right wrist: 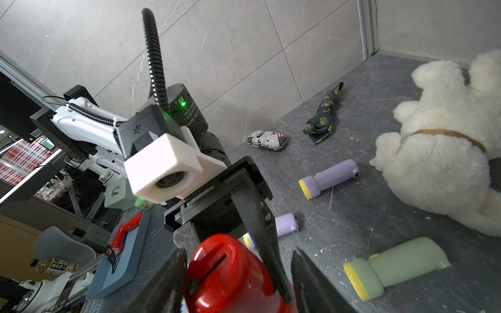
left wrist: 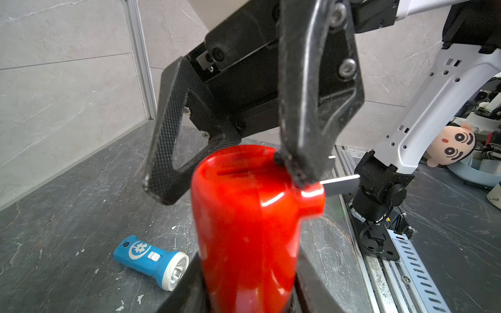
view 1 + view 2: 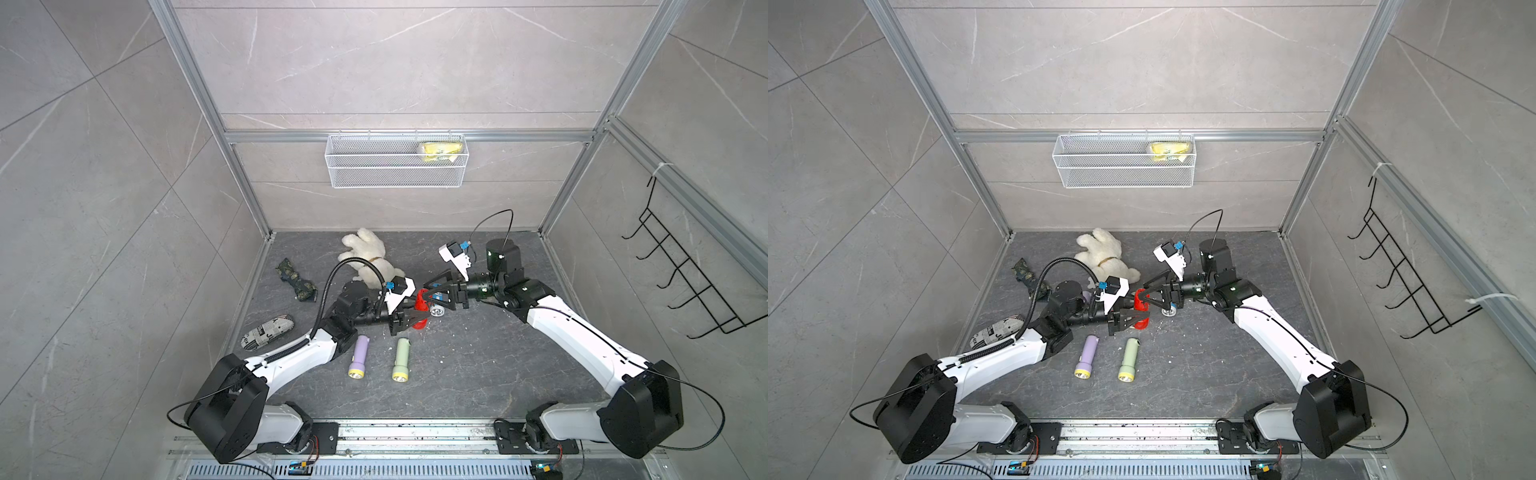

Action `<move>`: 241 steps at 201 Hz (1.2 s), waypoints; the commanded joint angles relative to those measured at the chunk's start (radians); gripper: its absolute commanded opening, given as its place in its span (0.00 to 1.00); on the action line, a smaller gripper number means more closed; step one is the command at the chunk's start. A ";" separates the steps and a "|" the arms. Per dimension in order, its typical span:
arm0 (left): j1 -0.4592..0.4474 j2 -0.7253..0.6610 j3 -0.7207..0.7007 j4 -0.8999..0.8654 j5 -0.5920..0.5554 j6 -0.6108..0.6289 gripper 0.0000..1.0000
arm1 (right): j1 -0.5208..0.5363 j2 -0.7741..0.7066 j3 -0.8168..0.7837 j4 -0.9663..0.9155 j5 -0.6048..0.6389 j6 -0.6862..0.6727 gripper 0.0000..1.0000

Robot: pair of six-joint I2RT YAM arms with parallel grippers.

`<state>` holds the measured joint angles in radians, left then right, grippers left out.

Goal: Close the plug at the bottom of the flashlight
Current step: Close the plug of the flashlight.

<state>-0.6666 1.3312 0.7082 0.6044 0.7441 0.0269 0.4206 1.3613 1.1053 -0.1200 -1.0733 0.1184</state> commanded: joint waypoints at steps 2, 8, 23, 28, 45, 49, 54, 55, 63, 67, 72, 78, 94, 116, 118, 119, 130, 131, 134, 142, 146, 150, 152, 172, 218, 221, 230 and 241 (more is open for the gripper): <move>0.009 -0.027 0.017 0.120 0.064 -0.025 0.00 | 0.004 -0.011 -0.019 0.040 -0.020 0.022 0.59; 0.009 -0.028 0.018 0.125 0.068 -0.027 0.00 | 0.005 -0.010 -0.018 0.039 -0.020 0.022 0.58; 0.009 -0.033 0.019 0.138 0.076 -0.035 0.00 | 0.004 -0.007 -0.020 0.045 -0.026 0.030 0.54; 0.008 -0.035 0.020 0.142 0.077 -0.037 0.00 | 0.005 -0.006 -0.023 0.052 -0.030 0.034 0.53; 0.007 -0.042 0.027 0.144 0.082 -0.037 0.00 | 0.004 -0.001 -0.031 0.062 -0.034 0.041 0.51; 0.008 -0.045 0.030 0.144 0.083 -0.038 0.00 | 0.004 0.000 -0.032 0.062 -0.033 0.041 0.50; 0.008 -0.049 0.032 0.139 0.084 -0.036 0.00 | 0.004 0.002 -0.034 0.062 -0.033 0.042 0.49; 0.008 -0.051 0.033 0.139 0.084 -0.034 0.00 | 0.004 0.002 -0.034 0.062 -0.033 0.042 0.49; 0.007 -0.057 0.040 0.127 0.087 -0.024 0.00 | 0.004 0.005 -0.040 0.068 -0.037 0.047 0.49; 0.006 -0.060 0.043 0.122 0.090 -0.021 0.00 | 0.005 0.007 -0.042 0.072 -0.037 0.049 0.48; 0.007 -0.064 0.047 0.115 0.094 -0.014 0.00 | 0.004 0.010 -0.044 0.073 -0.037 0.049 0.47; 0.006 -0.068 0.052 0.106 0.099 -0.011 0.00 | 0.004 0.013 -0.045 0.074 -0.039 0.049 0.44; 0.004 -0.077 0.065 0.074 0.110 0.010 0.00 | 0.005 0.025 -0.044 0.071 -0.040 0.047 0.42; -0.010 -0.085 0.080 0.022 0.119 0.055 0.00 | 0.007 0.043 -0.035 0.053 -0.039 0.036 0.40; -0.012 -0.085 0.080 0.022 0.119 0.055 0.00 | 0.007 0.045 -0.032 0.048 -0.039 0.031 0.40; -0.012 -0.085 0.080 0.021 0.119 0.056 0.00 | 0.007 0.045 -0.032 0.048 -0.039 0.031 0.40; -0.016 -0.090 0.084 0.018 0.127 0.062 0.00 | 0.008 0.056 -0.023 0.021 -0.039 0.014 0.39; -0.016 -0.090 0.085 0.019 0.127 0.062 0.00 | 0.008 0.056 -0.023 0.021 -0.039 0.014 0.39; -0.017 -0.091 0.086 0.018 0.127 0.064 0.00 | 0.008 0.062 -0.020 0.011 -0.038 0.008 0.38; -0.021 -0.095 0.089 0.016 0.129 0.071 0.00 | 0.012 0.072 -0.011 -0.013 -0.037 -0.005 0.38; -0.021 -0.096 0.091 0.010 0.130 0.075 0.00 | 0.015 0.075 -0.007 -0.025 -0.036 -0.012 0.38; -0.021 -0.098 0.093 0.007 0.131 0.078 0.00 | 0.018 0.079 -0.003 -0.038 -0.032 -0.020 0.38; -0.021 -0.100 0.096 0.003 0.132 0.082 0.00 | 0.020 0.080 -0.001 -0.044 -0.029 -0.025 0.38; -0.021 -0.111 0.107 -0.018 0.137 0.104 0.00 | 0.041 0.095 0.007 -0.099 -0.008 -0.065 0.38; -0.022 -0.163 0.142 -0.070 0.132 0.176 0.00 | 0.064 0.104 -0.045 -0.036 -0.004 -0.030 0.32; -0.020 -0.166 0.143 -0.073 0.131 0.179 0.00 | 0.064 0.104 -0.051 -0.024 -0.004 -0.022 0.32; -0.021 -0.172 0.147 -0.071 0.130 0.187 0.00 | 0.068 0.104 -0.072 0.026 -0.006 0.008 0.31; -0.022 -0.177 0.148 -0.057 0.128 0.188 0.00 | 0.072 0.107 -0.094 0.072 -0.010 0.038 0.28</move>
<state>-0.6621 1.2469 0.7258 0.3279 0.7868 0.1383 0.4675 1.4204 1.0924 -0.0692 -1.1679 0.1093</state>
